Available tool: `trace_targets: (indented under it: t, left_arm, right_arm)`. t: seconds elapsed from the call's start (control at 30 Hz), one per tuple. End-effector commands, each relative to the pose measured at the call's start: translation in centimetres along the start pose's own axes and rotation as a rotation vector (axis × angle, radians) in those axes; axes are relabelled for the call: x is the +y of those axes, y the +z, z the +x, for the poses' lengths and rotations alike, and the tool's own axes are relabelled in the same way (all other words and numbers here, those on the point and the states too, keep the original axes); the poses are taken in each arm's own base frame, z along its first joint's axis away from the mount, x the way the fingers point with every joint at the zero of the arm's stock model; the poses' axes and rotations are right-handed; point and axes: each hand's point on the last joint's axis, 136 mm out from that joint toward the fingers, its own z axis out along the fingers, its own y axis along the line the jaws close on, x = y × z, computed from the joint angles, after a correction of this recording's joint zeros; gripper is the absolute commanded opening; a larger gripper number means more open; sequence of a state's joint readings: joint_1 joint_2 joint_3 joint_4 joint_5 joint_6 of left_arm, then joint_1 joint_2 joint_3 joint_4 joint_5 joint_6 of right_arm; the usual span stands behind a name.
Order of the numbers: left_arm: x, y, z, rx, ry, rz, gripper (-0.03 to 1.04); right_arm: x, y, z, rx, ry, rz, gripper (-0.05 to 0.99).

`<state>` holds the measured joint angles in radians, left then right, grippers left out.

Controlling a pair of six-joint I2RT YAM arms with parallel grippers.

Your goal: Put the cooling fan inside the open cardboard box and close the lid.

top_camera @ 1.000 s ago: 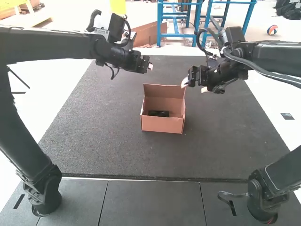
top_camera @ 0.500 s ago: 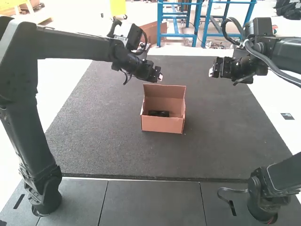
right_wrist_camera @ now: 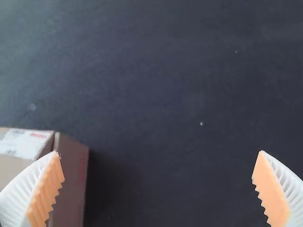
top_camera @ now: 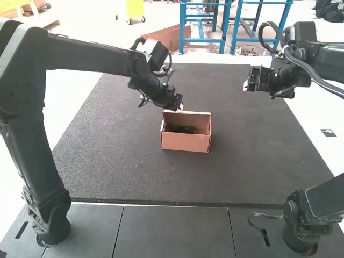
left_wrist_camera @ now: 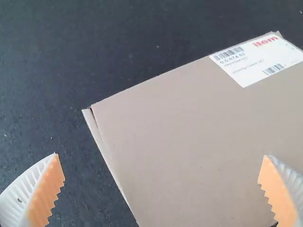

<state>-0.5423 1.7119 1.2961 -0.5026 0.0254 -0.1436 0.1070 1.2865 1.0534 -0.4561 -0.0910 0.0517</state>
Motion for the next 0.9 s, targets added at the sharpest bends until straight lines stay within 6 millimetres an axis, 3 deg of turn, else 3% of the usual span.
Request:
trace_targets:
  t: [0.0, 0.17, 0.33, 0.37, 0.43, 0.5, 0.57, 0.63, 0.77, 0.87]
  left_arm:
    - [-0.7, 0.3, 1.6, 0.014, 0.028, 0.008, 0.97]
    - [-0.3, 2.3, 3.2, -0.029, 0.081, -0.005, 0.97]
    - [0.3, 2.4, 3.0, -0.055, 0.093, -0.019, 0.97]
    - [0.4, 1.7, 1.9, -0.080, 0.085, -0.021, 0.97]
    - [0.7, -1.6, -2.0, -0.180, 0.056, -0.027, 0.97]
    - [1.0, -7.0, -7.4, -0.348, 0.003, -0.024, 0.97]
    - [1.4, -12.5, -11.3, -0.494, -0.015, -0.021, 0.97]
    - [1.8, -15.3, -12.2, -0.544, -0.039, -0.013, 0.97]
    - [3.7, -15.6, -10.5, -0.544, 0.005, -0.066, 0.97]
    - [5.1, -17.6, -10.1, -0.655, -0.013, -0.110, 0.97]
  right_arm:
    - [0.6, -1.4, -1.7, -0.044, 0.002, -0.042, 0.92]
    - [0.8, -1.4, -0.9, -0.014, 0.006, -0.060, 0.92]
    - [1.0, -1.4, -0.6, 0.001, 0.007, -0.066, 0.92]
    - [1.0, -1.4, -0.6, -0.001, 0.007, -0.068, 0.92]
    - [1.1, -1.5, -0.8, -0.005, 0.005, -0.072, 0.92]
    - [1.2, -1.5, -0.9, -0.007, 0.005, -0.076, 0.92]
    - [1.3, -1.6, -1.0, -0.010, 0.003, -0.080, 0.92]
    - [1.6, -1.8, -1.1, -0.017, 0.003, -0.097, 0.92]
    - [2.5, -2.6, -2.7, -0.102, -0.015, -0.142, 0.92]
    - [2.9, -3.5, -3.9, -0.188, -0.031, -0.160, 0.92]
